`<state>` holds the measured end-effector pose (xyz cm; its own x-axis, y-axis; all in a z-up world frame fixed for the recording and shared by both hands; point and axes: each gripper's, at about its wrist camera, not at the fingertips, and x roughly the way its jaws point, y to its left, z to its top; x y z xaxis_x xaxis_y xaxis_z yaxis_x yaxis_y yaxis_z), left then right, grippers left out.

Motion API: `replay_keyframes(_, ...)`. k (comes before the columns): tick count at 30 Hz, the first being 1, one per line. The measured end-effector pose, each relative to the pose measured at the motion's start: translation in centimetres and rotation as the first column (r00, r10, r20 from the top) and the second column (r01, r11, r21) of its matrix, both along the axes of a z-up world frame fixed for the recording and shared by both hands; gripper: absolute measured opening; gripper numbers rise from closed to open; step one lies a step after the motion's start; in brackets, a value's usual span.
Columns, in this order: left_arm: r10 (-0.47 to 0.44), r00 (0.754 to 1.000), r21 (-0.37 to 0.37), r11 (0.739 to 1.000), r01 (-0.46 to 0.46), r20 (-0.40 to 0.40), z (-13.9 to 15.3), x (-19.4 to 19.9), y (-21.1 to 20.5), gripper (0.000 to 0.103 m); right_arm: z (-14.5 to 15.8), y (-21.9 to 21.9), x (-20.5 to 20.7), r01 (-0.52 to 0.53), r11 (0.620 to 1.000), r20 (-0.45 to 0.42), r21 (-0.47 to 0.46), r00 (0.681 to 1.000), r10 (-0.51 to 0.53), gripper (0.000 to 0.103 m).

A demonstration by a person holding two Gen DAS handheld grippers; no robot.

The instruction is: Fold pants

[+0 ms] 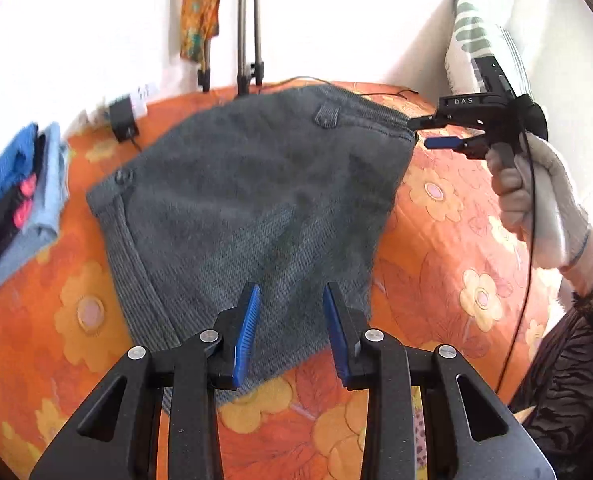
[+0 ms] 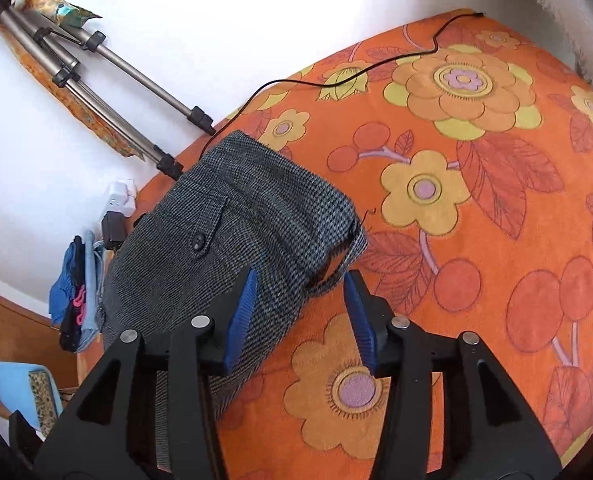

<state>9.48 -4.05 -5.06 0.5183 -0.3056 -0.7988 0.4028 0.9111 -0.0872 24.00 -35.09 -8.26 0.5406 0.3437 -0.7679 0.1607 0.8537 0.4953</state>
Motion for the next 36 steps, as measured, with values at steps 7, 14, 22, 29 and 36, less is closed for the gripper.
replay_keyframes(7,0.078,0.997,-0.008,0.997,-0.078,0.024,0.4,1.8,1.9,0.031,3.1,4.7,-2.5,-0.160,0.983,0.112,-0.087,0.979,0.169,0.047)
replay_keyframes(14,0.193,0.981,-0.037,0.980,-0.193,-0.011,0.1,3.3,5.6,0.031,4.0,12.2,-4.0,-0.367,0.906,0.168,-0.209,0.900,0.403,0.046)
replay_keyframes(22,0.253,0.967,-0.025,0.967,-0.253,-0.027,-0.1,3.4,8.0,0.031,0.4,16.8,-3.8,-0.470,0.837,0.068,-0.281,0.860,0.506,0.045)
replay_keyframes(29,0.289,0.954,-0.037,0.956,-0.292,-0.075,-0.8,3.6,9.8,0.031,-1.9,17.6,-3.6,-0.492,0.813,0.000,-0.310,0.855,0.518,0.045)
replay_keyframes(36,0.290,0.945,-0.044,0.953,-0.299,-0.149,-2.1,2.6,10.8,0.036,-0.8,17.6,-4.7,-0.504,0.805,0.030,-0.313,0.842,0.539,0.045)
